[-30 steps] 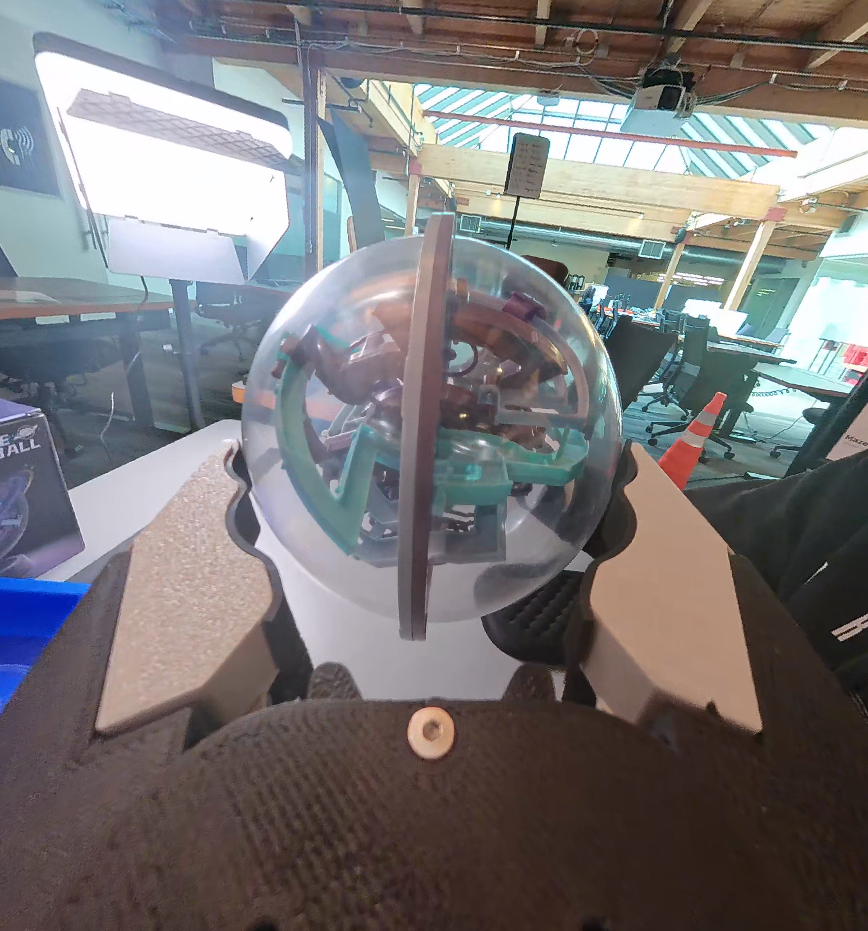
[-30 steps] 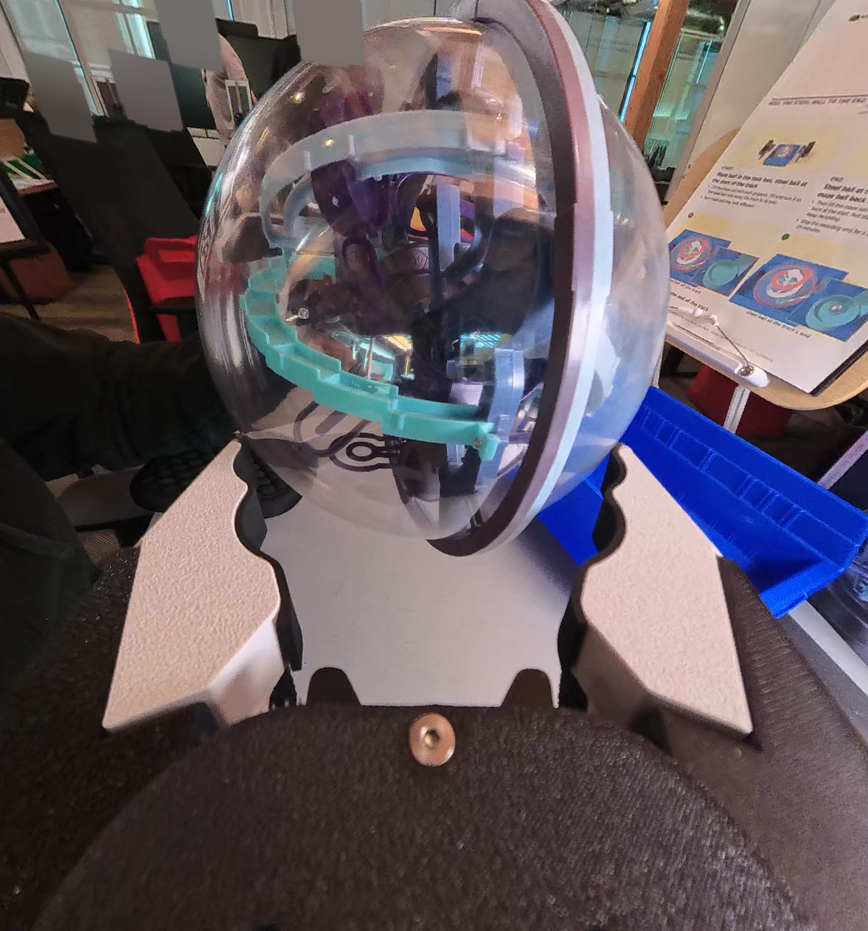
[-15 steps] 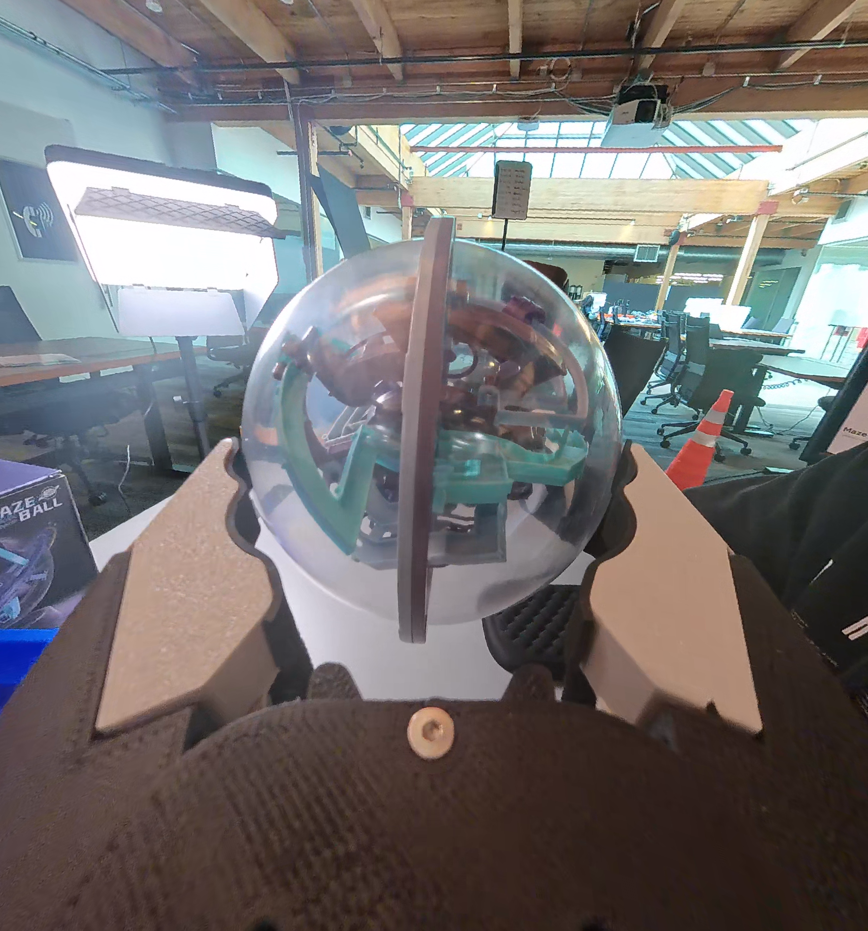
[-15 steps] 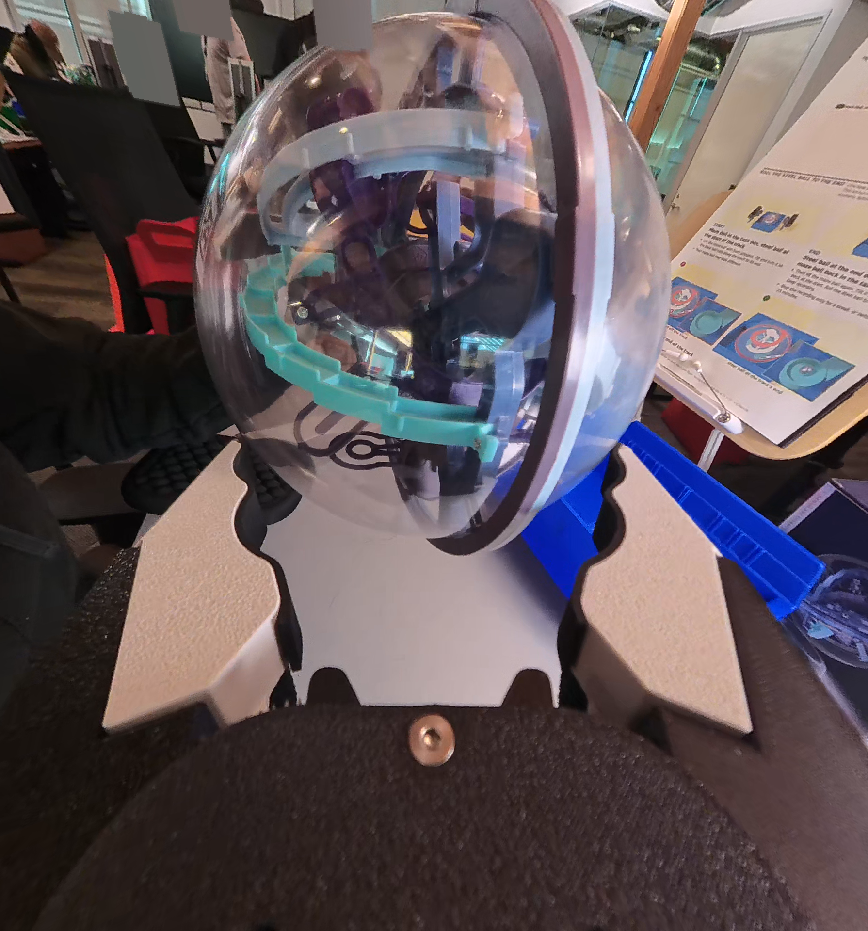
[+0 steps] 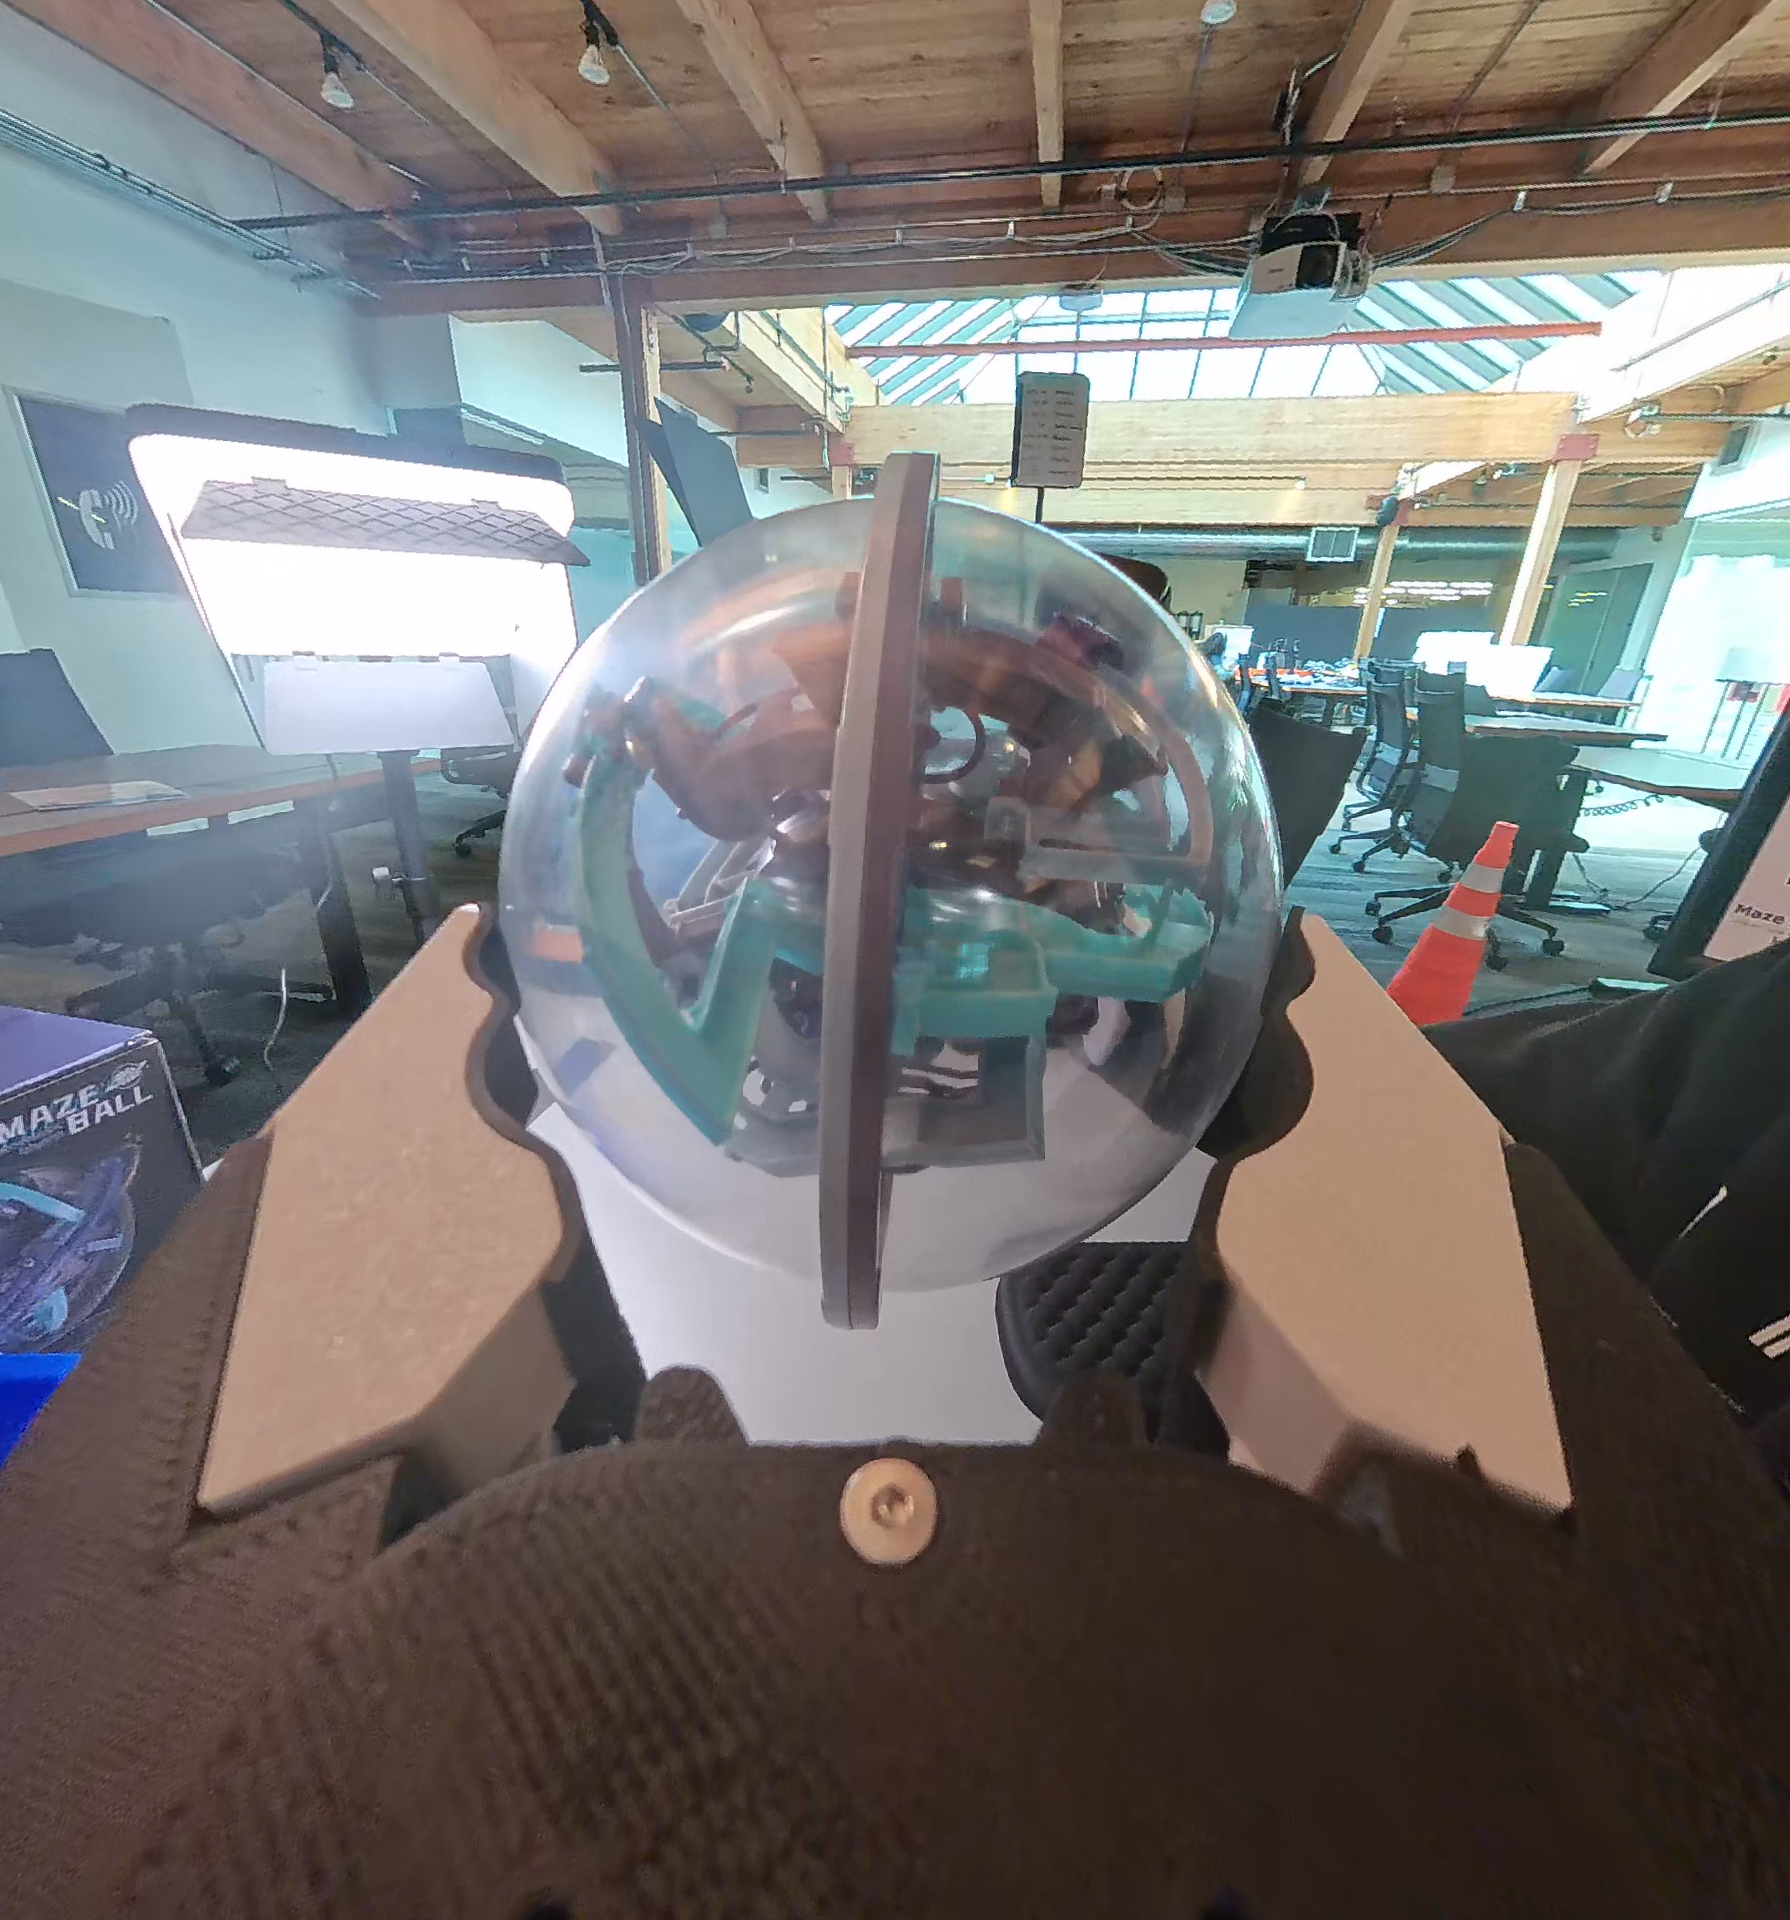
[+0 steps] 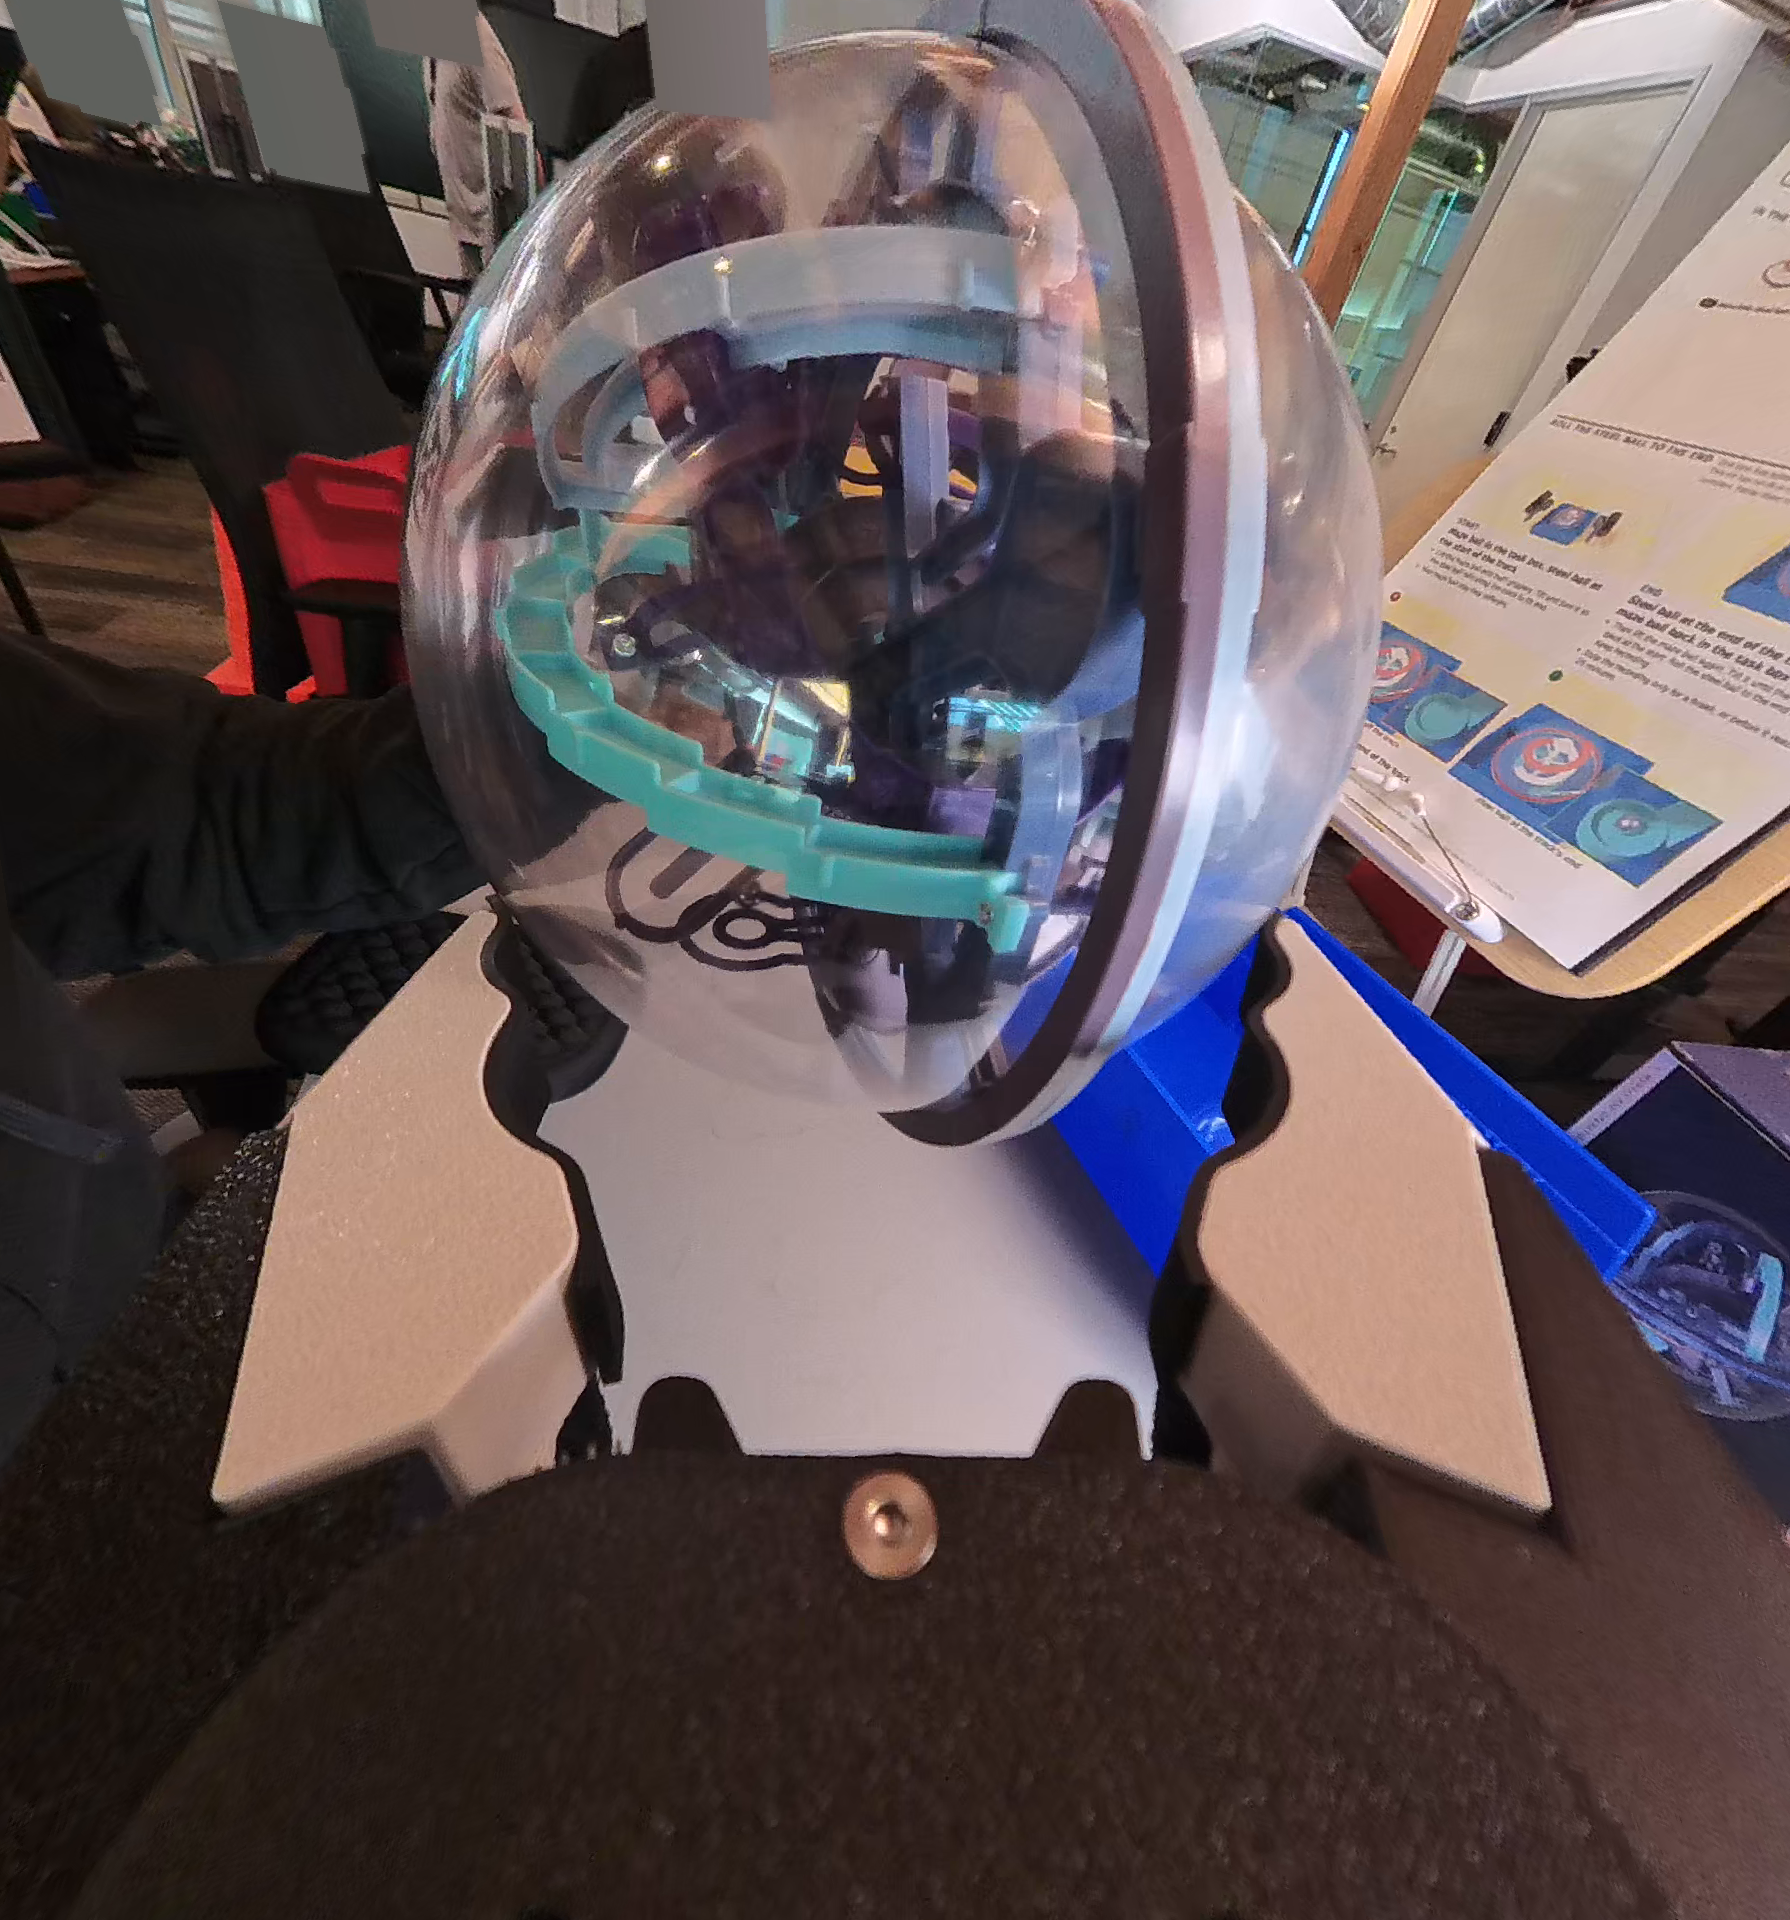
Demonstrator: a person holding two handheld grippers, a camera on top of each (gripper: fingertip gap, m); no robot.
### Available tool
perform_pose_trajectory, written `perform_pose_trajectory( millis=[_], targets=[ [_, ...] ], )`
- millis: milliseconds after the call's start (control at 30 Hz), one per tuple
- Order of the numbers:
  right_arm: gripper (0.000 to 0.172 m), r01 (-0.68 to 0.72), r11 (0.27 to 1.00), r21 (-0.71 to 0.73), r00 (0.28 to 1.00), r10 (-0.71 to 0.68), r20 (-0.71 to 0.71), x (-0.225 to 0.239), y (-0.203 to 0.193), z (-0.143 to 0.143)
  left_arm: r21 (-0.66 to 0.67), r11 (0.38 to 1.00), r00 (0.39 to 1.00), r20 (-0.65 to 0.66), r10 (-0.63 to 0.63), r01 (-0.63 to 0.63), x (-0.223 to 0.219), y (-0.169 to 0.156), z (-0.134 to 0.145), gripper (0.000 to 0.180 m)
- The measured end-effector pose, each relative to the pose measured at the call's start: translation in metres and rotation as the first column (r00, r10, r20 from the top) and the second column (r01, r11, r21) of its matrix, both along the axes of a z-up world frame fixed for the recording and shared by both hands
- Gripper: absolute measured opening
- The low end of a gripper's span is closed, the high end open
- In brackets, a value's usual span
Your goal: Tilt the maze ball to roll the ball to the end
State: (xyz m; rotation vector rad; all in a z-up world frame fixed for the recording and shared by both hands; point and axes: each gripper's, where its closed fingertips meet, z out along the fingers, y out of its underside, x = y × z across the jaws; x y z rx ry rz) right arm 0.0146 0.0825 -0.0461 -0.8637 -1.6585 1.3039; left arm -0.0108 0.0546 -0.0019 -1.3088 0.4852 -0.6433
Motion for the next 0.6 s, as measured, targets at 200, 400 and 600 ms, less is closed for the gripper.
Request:
perform_pose_trajectory(
  millis=[200, 400, 600],
  targets=[
    [0.132, -0.011, 1.000, -0.009, 1.000, 0.011, -0.012, -0.001, -0.003, 0.006, 0.004, 1.000, 1.000, -0.016, 0.018, -0.018, 0.001, -0.003, 0.009, 0.139],
    [0.132, -0.037, 0.996, -0.084, 0.999, 0.036, -0.012, 0.000, -0.007, 0.011, -0.062, 0.997, 0.999, -0.001, 0.042, -0.042, 0.002, -0.004, 0.016, 0.139],
    [0.133, -0.056, 0.984, -0.167, 0.998, 0.057, 0.004, 0.001, -0.010, 0.011, -0.131, 0.989, 0.997, 0.027, 0.067, -0.063, 0.001, -0.003, 0.017, 0.139]
  ],
)
